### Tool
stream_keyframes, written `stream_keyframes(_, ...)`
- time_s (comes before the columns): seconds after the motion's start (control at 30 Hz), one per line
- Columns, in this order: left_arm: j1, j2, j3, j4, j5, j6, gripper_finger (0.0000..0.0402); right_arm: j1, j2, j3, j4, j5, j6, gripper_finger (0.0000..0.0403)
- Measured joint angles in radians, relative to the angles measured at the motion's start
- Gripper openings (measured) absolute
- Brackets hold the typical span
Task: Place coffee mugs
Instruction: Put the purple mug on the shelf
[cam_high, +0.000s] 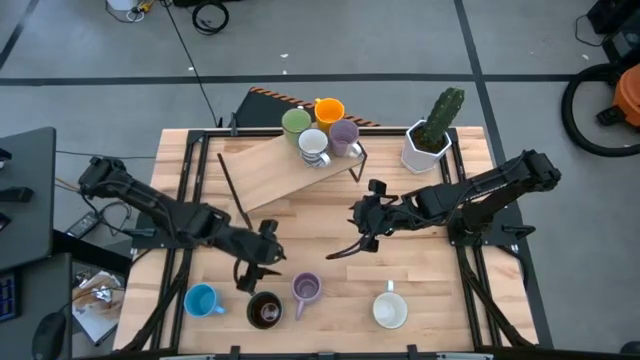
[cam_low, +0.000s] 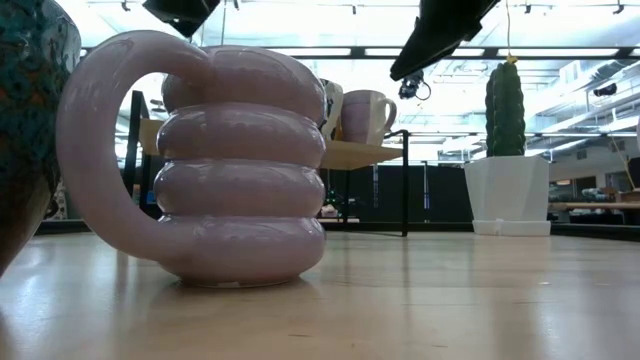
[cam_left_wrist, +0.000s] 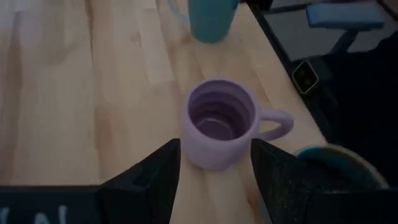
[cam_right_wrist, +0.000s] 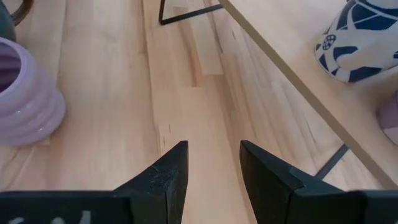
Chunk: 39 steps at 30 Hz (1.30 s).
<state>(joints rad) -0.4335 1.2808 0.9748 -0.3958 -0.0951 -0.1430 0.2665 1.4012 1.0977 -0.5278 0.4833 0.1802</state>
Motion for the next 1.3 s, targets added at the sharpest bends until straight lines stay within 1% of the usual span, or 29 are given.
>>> stream_keyframes(0.13,-0.034,0.039,0.001,0.005,-0.023,-0.088,0.0199,0.000,0.000,0.000,-0.002,0.006,-0.004,0.0151)
stream_keyframes(0.27,-0.036,0.093,0.036,-0.007,-0.024,-0.134,0.0184,0.000,0.000,0.000,-0.006,0.029,-0.026,0.0151)
stream_keyframes(0.4,-0.034,0.156,0.102,-0.035,-0.023,-0.165,0.0171,-0.001,0.000,0.000,-0.008,0.049,-0.063,0.0151)
stream_keyframes(0.47,-0.037,0.190,0.139,-0.079,-0.014,-0.163,0.0168,-0.002,0.000,0.000,-0.009,0.050,-0.086,0.0151)
stream_keyframes(0.6,-0.044,0.258,0.212,-0.156,-0.012,-0.168,0.0167,-0.002,0.000,0.000,-0.012,0.051,-0.131,0.0151)
stream_keyframes(0.8,-0.044,0.342,0.310,-0.189,0.021,-0.202,0.0166,-0.014,0.000,0.000,-0.034,0.051,-0.170,0.0151)
stream_keyframes(0.97,-0.048,0.371,0.360,-0.221,0.029,-0.239,0.0166,-0.034,0.000,0.000,-0.051,0.051,-0.190,0.0151)
stream_keyframes(1.17,-0.065,0.374,0.366,-0.217,0.028,-0.234,0.0166,-0.062,0.000,0.000,-0.075,0.051,-0.213,0.0151)
stream_keyframes(1.3,-0.076,0.381,0.368,-0.177,-0.008,-0.216,0.0166,-0.081,0.000,0.000,-0.074,0.048,-0.227,0.0151)
